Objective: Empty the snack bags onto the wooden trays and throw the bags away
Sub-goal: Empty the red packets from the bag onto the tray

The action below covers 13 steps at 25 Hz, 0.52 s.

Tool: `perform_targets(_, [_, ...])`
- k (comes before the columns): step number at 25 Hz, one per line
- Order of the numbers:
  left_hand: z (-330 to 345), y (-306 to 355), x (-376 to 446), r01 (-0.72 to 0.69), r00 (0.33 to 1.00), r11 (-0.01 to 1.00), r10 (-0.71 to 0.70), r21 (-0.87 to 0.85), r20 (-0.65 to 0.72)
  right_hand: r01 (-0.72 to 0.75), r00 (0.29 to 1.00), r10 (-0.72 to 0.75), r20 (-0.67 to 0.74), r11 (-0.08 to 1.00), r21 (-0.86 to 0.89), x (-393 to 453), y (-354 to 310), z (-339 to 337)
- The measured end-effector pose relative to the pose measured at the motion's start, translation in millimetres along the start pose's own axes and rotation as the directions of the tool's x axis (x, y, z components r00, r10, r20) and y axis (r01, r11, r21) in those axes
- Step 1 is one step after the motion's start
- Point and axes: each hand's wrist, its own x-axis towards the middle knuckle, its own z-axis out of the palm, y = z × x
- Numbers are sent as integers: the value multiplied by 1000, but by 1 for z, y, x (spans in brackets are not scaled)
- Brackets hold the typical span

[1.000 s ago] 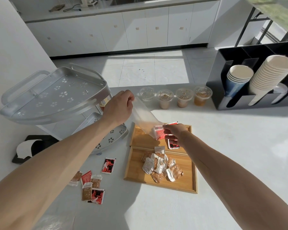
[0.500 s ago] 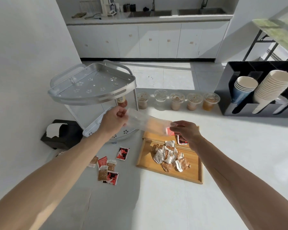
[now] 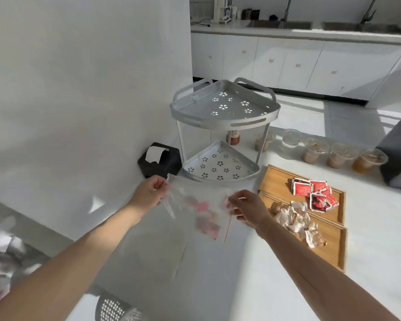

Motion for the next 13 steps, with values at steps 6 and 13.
perform_targets(6, [-58, -73, 5, 117, 975, 993, -120, -30, -187, -106, 987, 104, 119, 994, 10, 12, 6, 94])
perform_targets(13, [-73, -125, 40, 216, 958, 976, -217, -23, -186, -90, 993, 100, 62, 984, -153, 35, 26, 145])
